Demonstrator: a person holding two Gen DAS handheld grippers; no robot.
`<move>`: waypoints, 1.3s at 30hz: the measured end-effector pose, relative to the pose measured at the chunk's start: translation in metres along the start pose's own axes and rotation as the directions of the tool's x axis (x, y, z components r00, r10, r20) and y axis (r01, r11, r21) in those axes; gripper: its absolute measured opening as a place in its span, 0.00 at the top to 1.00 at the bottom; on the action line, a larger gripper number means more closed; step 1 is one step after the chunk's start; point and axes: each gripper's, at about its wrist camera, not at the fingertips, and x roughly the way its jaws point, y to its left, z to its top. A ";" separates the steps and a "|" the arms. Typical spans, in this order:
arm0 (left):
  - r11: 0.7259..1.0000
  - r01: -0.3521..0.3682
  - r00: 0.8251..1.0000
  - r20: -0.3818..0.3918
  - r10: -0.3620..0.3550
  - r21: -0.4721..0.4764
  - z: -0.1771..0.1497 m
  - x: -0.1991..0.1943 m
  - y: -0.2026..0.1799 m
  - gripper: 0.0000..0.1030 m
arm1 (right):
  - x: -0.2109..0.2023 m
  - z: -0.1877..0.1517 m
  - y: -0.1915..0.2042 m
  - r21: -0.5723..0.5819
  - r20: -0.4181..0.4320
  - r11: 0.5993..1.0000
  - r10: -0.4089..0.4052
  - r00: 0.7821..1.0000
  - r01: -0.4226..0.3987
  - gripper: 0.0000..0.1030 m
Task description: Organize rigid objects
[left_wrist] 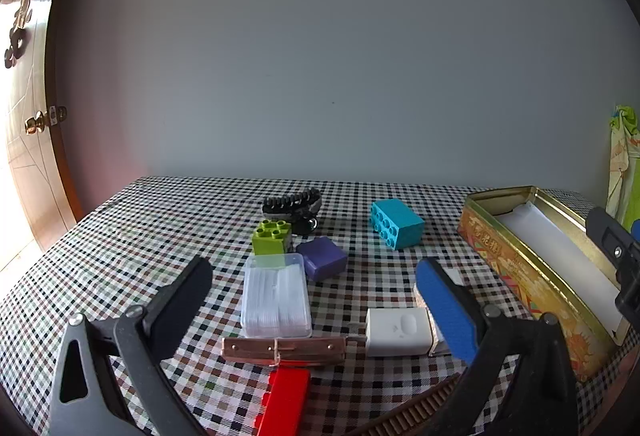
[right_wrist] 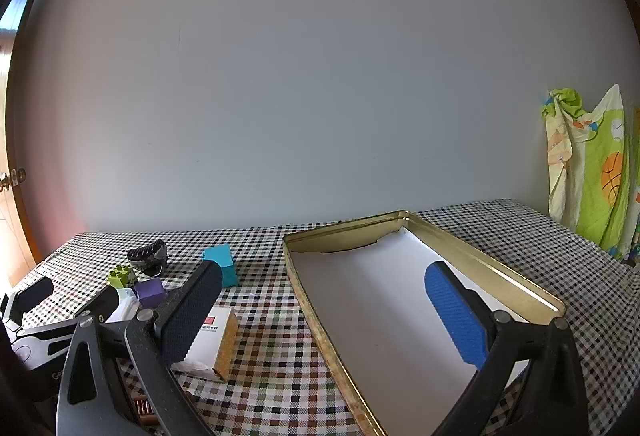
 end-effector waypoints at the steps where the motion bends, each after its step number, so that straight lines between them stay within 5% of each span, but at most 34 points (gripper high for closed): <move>1: 1.000 0.000 1.000 0.000 0.000 0.000 0.000 0.000 0.000 0.00 | 0.000 0.000 0.000 0.000 0.000 1.000 -0.001 1.000 0.001 0.00; 39: 0.999 -0.045 0.999 -0.025 0.044 -0.005 -0.003 -0.002 0.008 0.00 | 0.008 -0.007 0.015 -0.030 -0.056 0.996 0.086 0.995 -0.088 0.00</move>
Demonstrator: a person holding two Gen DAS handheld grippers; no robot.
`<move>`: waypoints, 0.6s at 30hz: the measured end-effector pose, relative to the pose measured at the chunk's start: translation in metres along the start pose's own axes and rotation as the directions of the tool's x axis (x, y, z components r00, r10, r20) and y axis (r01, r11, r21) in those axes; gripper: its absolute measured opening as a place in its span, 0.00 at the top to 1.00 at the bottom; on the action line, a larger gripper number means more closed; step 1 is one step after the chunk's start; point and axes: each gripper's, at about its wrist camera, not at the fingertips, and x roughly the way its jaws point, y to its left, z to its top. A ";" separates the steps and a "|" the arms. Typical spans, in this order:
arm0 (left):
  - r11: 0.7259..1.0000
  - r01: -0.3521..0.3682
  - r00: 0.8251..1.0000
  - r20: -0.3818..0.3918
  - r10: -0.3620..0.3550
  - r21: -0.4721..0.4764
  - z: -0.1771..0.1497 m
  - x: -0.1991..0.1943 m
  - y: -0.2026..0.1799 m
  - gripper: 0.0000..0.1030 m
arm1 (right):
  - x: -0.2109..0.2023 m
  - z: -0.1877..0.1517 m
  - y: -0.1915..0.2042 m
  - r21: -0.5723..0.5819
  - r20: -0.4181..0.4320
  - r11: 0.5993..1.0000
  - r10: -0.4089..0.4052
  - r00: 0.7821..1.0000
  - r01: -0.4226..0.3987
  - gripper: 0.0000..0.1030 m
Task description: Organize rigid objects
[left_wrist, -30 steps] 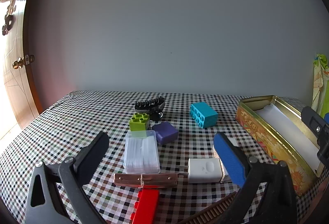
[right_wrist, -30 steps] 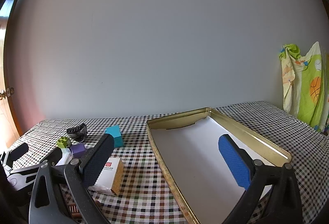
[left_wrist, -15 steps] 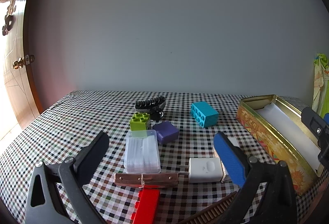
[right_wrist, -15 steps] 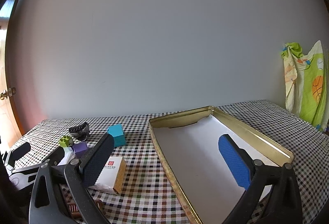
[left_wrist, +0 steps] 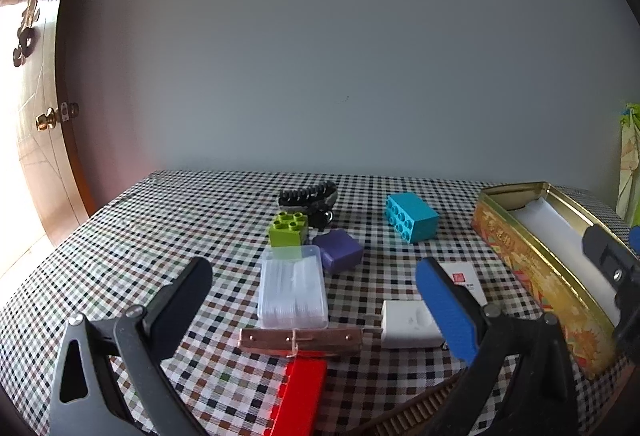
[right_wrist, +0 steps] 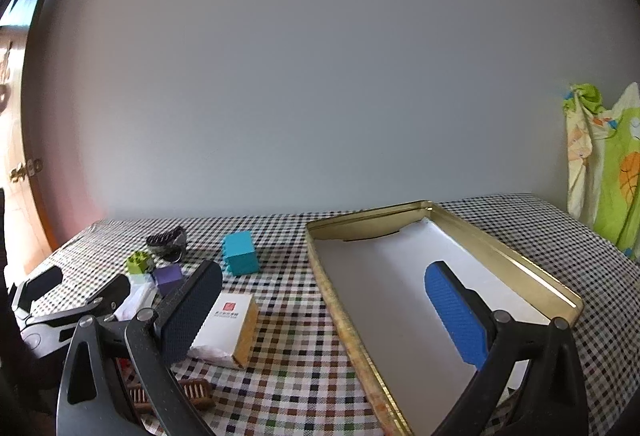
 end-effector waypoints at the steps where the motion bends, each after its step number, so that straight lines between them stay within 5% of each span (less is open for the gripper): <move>1: 1.000 0.001 1.000 -0.003 -0.001 0.000 0.000 0.000 0.000 0.00 | 0.001 -0.001 0.000 -0.003 -0.007 1.000 0.010 1.000 -0.010 0.00; 11: 1.000 -0.018 0.997 -0.074 0.017 -0.012 -0.009 -0.020 0.037 0.00 | 0.020 -0.010 0.009 -0.013 -0.150 0.991 0.130 0.980 -0.133 0.00; 18: 0.997 -0.072 0.985 -0.159 0.071 0.003 -0.023 -0.026 0.075 0.00 | 0.043 -0.027 0.037 -0.028 -0.349 0.948 0.289 0.891 -0.318 0.00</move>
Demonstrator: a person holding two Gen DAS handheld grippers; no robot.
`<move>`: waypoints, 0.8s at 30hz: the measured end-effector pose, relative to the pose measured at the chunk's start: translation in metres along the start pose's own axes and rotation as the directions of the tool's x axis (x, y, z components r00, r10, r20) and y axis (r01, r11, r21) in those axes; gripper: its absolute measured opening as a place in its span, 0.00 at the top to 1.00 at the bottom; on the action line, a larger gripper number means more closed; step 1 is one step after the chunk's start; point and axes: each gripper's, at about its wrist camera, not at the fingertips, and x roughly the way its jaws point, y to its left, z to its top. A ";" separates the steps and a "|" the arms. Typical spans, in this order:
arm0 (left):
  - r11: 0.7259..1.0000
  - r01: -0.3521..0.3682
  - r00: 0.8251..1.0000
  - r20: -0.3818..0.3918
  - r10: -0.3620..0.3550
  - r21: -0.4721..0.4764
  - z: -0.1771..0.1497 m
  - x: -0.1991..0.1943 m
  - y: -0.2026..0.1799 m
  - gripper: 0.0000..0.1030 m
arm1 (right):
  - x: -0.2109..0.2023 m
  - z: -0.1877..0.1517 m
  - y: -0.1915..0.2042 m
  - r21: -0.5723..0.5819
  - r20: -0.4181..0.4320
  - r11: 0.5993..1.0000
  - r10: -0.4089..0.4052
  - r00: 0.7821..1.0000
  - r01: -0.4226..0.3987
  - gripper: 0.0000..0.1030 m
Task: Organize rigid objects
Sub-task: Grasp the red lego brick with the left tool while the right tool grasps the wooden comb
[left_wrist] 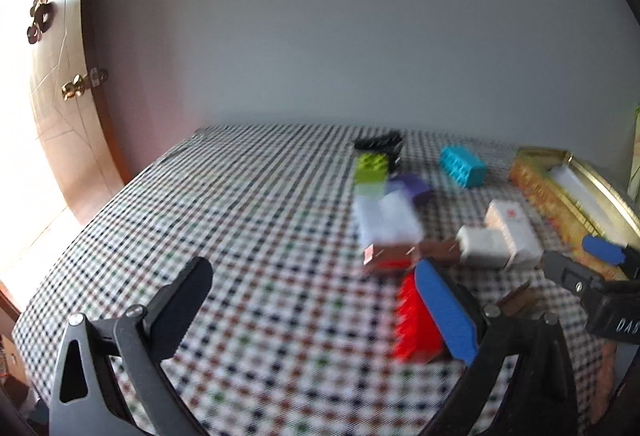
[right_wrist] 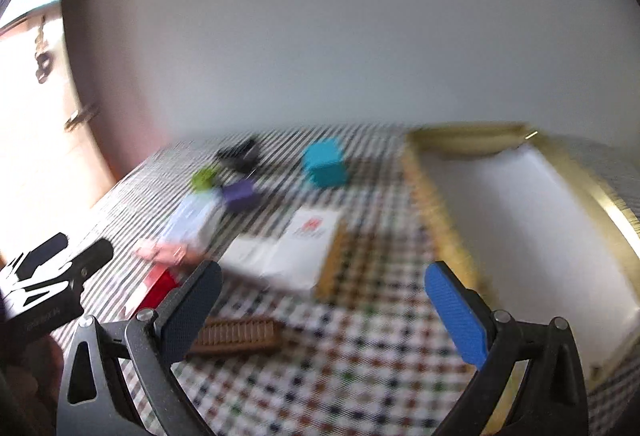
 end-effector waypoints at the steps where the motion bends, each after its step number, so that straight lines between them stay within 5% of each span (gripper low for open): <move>1: 1.000 -0.001 1.000 -0.007 0.001 0.000 -0.002 -0.002 0.005 0.00 | 0.003 -0.002 0.008 -0.035 -0.012 0.999 0.004 1.000 -0.004 0.00; 7: 0.999 0.023 0.999 -0.043 -0.022 0.022 -0.014 -0.002 0.020 0.00 | 0.023 -0.014 0.043 -0.158 -0.149 0.981 0.086 0.985 -0.110 0.00; 12: 0.999 -0.007 0.998 -0.056 0.010 0.050 -0.019 -0.002 0.028 0.00 | 0.039 -0.021 0.054 -0.133 -0.257 0.977 0.130 0.958 -0.169 0.00; 21: 0.996 0.069 0.995 -0.078 -0.065 0.055 -0.023 0.003 0.028 0.00 | 0.051 -0.025 0.081 -0.229 -0.274 0.969 0.028 0.961 -0.094 0.01; 24: 0.993 0.091 0.993 -0.078 -0.085 0.076 -0.023 0.002 0.021 0.00 | 0.049 -0.024 0.073 -0.205 -0.270 0.972 0.057 0.961 -0.115 0.01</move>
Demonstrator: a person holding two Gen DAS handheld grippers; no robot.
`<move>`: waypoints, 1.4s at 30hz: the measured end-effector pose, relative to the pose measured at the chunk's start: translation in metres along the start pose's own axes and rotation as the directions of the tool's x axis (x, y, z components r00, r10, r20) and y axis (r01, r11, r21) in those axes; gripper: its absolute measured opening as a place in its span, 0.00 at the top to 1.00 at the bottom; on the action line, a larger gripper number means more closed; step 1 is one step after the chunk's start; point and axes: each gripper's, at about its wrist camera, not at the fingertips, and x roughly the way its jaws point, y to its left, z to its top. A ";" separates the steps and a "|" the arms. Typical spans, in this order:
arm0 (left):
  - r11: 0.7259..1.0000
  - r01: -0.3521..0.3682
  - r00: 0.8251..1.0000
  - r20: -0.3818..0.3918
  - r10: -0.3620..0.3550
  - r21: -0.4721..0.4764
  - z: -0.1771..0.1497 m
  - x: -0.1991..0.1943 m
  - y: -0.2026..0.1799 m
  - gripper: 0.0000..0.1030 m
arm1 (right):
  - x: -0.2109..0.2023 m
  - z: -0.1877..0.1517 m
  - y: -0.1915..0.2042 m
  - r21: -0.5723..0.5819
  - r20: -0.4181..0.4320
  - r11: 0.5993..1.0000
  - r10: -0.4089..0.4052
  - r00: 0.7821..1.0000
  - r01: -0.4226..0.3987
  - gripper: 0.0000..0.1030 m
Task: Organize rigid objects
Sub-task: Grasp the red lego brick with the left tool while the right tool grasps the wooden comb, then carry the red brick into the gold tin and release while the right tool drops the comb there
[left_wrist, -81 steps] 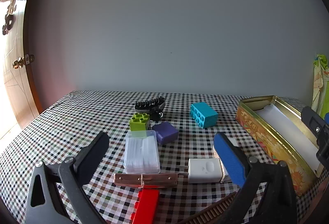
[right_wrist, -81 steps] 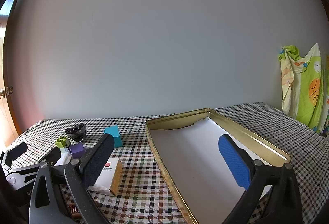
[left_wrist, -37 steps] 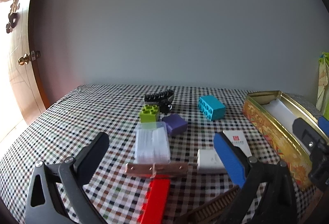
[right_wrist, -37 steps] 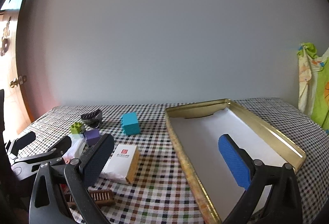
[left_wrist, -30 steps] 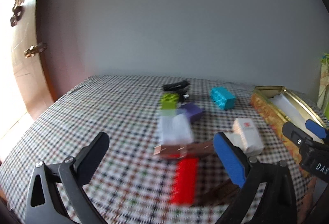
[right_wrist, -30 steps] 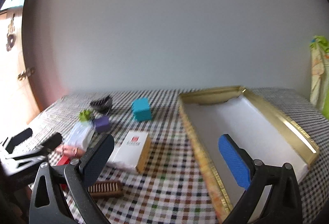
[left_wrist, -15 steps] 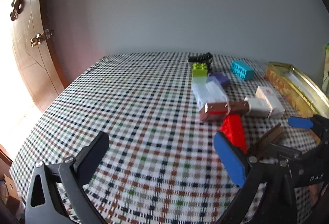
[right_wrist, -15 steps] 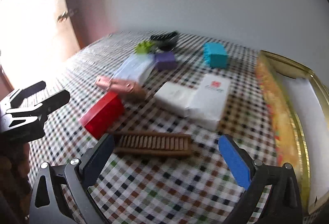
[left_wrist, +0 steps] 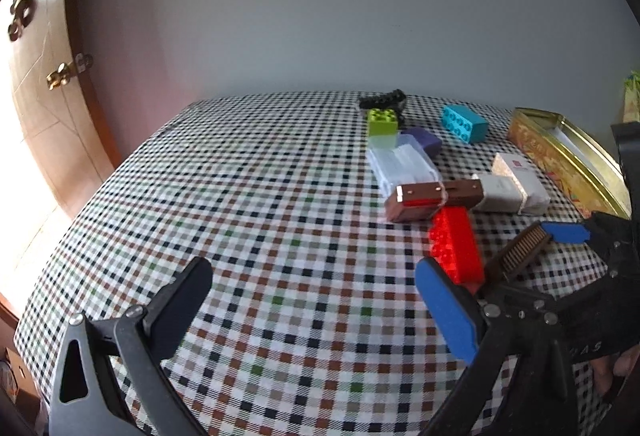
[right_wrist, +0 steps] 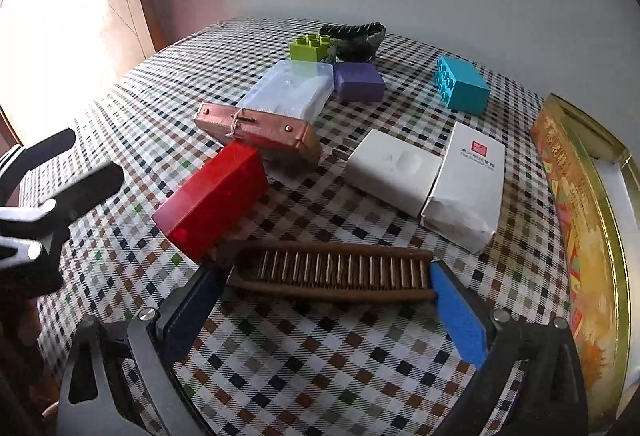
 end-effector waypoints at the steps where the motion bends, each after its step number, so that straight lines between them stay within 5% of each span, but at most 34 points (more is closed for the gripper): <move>1: 1.000 0.010 1.000 -0.003 -0.010 0.003 0.001 0.001 -0.001 0.00 | -0.001 0.000 -0.004 0.015 0.008 1.000 0.020 1.000 -0.020 0.01; 6: 0.997 0.081 0.997 -0.012 -0.080 0.020 0.007 0.003 -0.014 0.00 | -0.011 -0.002 -0.021 0.062 0.042 0.998 0.018 0.999 -0.021 0.02; 13: 0.991 0.117 0.990 -0.082 -0.111 0.064 0.018 0.026 -0.046 0.04 | -0.057 -0.012 -0.042 0.101 0.200 0.989 -0.123 0.972 0.105 0.01; 21: 0.984 0.173 0.966 -0.204 -0.161 0.045 0.019 0.059 -0.068 0.40 | -0.079 -0.014 -0.059 0.114 0.338 0.979 -0.198 0.920 0.168 0.01; 27: 0.979 0.199 0.965 -0.182 -0.188 0.043 0.018 0.053 -0.068 0.79 | -0.079 -0.015 -0.056 0.110 0.357 0.977 -0.208 0.911 0.181 0.01; 32: 0.980 0.197 0.975 -0.114 -0.192 0.038 0.020 0.039 -0.062 0.79 | -0.085 -0.016 -0.060 0.124 0.388 0.978 -0.203 0.899 0.167 0.01; 42: 0.969 0.229 0.971 0.042 -0.233 0.093 0.033 -0.006 -0.078 0.79 | -0.121 -0.023 -0.091 0.216 0.501 0.966 -0.237 0.833 0.144 0.01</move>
